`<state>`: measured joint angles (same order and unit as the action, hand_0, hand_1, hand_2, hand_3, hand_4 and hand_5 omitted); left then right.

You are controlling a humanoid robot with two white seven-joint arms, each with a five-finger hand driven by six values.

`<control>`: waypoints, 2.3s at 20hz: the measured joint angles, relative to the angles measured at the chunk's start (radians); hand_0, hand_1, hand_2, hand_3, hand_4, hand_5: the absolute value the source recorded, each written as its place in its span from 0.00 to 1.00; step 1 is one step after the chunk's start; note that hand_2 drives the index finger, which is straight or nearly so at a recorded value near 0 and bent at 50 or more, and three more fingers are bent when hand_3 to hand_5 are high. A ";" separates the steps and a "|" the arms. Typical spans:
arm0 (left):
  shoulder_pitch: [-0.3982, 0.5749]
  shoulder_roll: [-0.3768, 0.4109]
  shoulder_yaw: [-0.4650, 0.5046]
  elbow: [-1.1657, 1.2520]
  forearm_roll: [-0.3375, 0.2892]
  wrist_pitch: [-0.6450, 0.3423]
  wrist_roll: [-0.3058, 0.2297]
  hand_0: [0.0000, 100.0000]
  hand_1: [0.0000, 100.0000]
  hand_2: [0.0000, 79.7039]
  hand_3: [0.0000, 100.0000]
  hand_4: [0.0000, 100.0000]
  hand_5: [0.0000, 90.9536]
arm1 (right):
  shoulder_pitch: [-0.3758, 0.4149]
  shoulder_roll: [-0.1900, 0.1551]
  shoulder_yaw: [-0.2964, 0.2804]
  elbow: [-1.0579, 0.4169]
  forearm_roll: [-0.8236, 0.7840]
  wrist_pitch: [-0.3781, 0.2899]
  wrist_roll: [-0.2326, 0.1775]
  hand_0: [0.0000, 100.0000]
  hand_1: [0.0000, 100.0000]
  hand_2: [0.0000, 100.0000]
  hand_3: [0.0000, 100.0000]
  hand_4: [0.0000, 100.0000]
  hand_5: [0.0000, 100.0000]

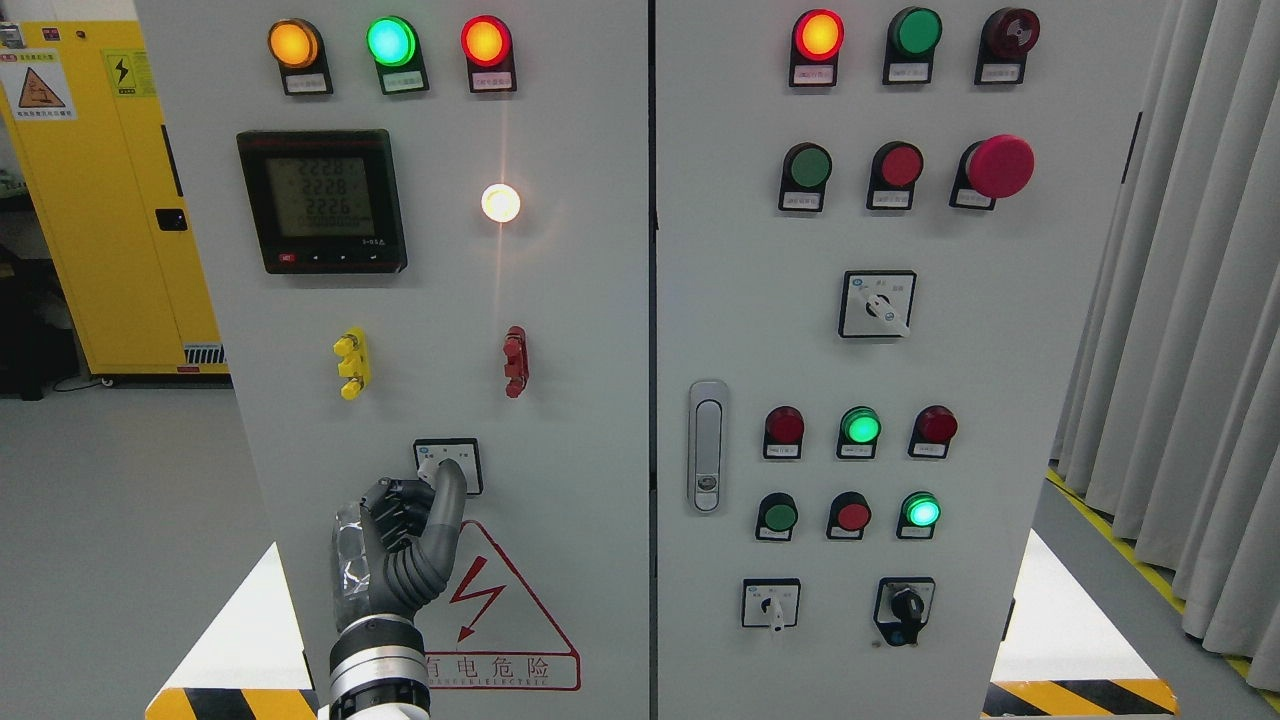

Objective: Turn on light switch 1

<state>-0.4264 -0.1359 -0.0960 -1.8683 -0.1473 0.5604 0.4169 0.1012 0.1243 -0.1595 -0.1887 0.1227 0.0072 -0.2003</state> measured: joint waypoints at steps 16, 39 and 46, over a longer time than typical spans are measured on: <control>0.004 0.000 -0.001 -0.003 0.004 0.007 -0.012 0.13 0.44 0.77 0.89 0.81 0.92 | 0.000 0.000 0.000 0.000 0.000 0.000 0.000 0.00 0.50 0.04 0.00 0.00 0.00; 0.093 -0.004 -0.002 -0.045 0.007 -0.083 0.008 0.10 0.42 0.80 0.92 0.82 0.92 | 0.000 0.000 0.000 0.000 0.000 0.000 0.000 0.00 0.50 0.04 0.00 0.00 0.00; 0.276 0.009 0.003 -0.077 0.009 -0.298 -0.006 0.10 0.41 0.81 0.92 0.83 0.93 | 0.000 0.000 0.000 0.000 0.000 0.000 0.000 0.00 0.50 0.04 0.00 0.00 0.00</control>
<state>-0.1504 -0.1266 -0.0935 -1.9458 -0.1387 0.2624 0.4113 0.1012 0.1243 -0.1595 -0.1887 0.1227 0.0072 -0.2002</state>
